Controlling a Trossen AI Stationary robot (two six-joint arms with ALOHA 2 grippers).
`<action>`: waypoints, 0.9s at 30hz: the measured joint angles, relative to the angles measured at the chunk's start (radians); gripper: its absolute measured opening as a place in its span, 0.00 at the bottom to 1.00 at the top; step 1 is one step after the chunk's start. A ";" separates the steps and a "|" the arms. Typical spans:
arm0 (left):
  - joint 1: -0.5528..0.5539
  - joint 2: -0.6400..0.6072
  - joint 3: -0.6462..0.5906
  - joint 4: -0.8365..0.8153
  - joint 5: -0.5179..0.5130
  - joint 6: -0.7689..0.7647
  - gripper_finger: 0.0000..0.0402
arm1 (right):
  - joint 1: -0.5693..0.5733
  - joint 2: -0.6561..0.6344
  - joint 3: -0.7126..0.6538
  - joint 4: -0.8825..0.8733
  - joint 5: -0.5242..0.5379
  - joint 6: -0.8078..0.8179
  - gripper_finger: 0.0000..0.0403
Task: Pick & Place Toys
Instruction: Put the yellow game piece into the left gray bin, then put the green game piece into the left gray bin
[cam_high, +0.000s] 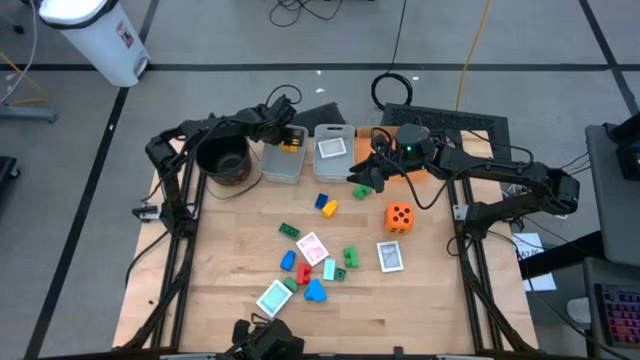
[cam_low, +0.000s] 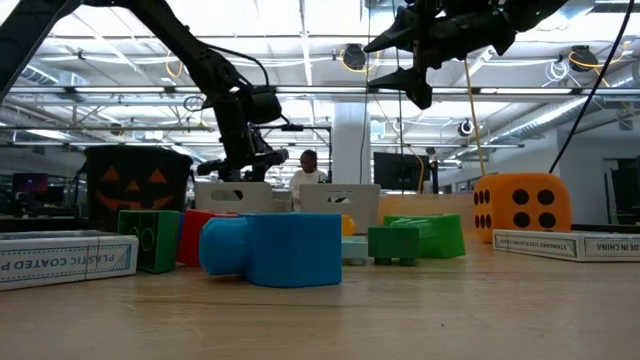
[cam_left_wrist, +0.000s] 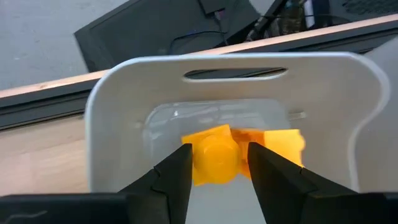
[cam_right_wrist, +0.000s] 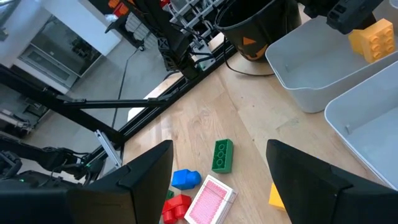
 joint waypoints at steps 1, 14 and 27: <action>0.000 -0.002 0.002 0.001 0.008 0.000 0.38 | 0.000 0.000 0.000 0.000 0.000 0.000 0.62; 0.000 -0.129 0.002 -0.008 0.035 0.008 0.32 | 0.000 0.000 0.000 0.000 0.000 0.000 0.62; -0.050 -0.485 0.002 0.227 0.340 0.030 0.32 | 0.000 0.000 0.000 0.008 0.000 -0.001 0.62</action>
